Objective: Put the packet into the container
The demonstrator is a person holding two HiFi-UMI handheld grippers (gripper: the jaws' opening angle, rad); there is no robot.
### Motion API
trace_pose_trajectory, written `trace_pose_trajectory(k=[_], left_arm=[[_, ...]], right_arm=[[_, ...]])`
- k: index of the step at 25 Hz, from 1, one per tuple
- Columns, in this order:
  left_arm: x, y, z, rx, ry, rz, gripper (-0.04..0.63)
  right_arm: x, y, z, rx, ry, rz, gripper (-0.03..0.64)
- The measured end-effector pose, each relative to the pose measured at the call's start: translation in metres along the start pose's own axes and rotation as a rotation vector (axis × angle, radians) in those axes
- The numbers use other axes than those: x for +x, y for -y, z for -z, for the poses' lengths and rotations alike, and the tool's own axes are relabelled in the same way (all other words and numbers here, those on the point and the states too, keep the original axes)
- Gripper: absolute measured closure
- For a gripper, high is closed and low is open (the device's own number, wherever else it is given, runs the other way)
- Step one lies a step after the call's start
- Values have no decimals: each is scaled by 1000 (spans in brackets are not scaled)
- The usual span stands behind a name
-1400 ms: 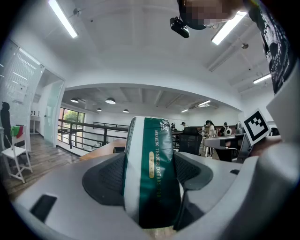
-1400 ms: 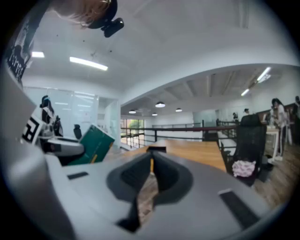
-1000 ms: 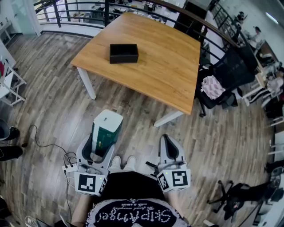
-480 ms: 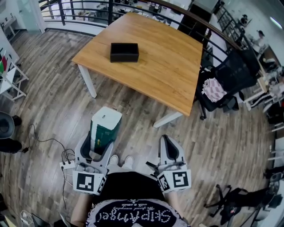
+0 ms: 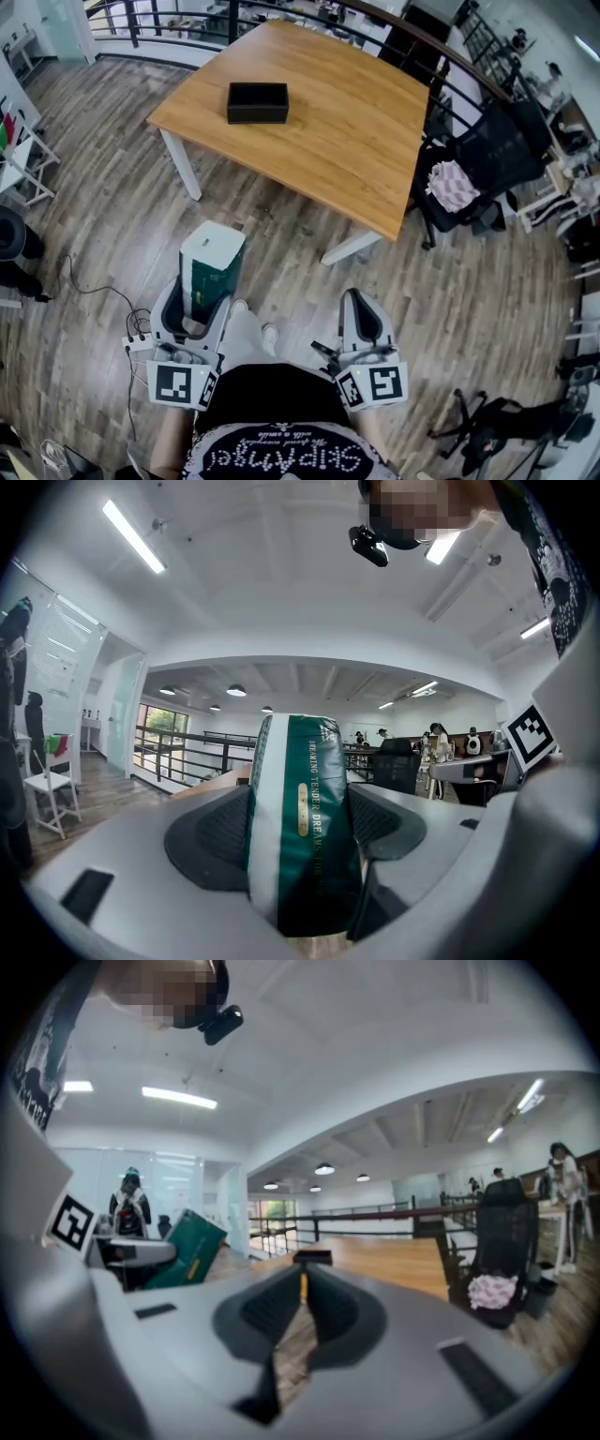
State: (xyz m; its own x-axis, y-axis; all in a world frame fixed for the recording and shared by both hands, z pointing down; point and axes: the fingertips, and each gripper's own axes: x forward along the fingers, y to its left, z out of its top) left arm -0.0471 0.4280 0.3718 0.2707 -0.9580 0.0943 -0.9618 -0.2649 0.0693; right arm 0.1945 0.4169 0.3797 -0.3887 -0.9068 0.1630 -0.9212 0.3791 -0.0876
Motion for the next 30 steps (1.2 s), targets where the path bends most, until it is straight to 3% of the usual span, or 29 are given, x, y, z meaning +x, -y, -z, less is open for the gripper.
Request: trace_pose_trajectory(k=[10,21,30], left_arm=[[35,-23,-2,-4,0,9,247],[106,-106,-34,-9,39,42,247],[139,-152,-34,-22,39,71,247]], right_arm=[[37,8,-2,13,-18,19,577],[142,-25,-35,14,9,17,577],[186,-41,-33,31,10,65,577]])
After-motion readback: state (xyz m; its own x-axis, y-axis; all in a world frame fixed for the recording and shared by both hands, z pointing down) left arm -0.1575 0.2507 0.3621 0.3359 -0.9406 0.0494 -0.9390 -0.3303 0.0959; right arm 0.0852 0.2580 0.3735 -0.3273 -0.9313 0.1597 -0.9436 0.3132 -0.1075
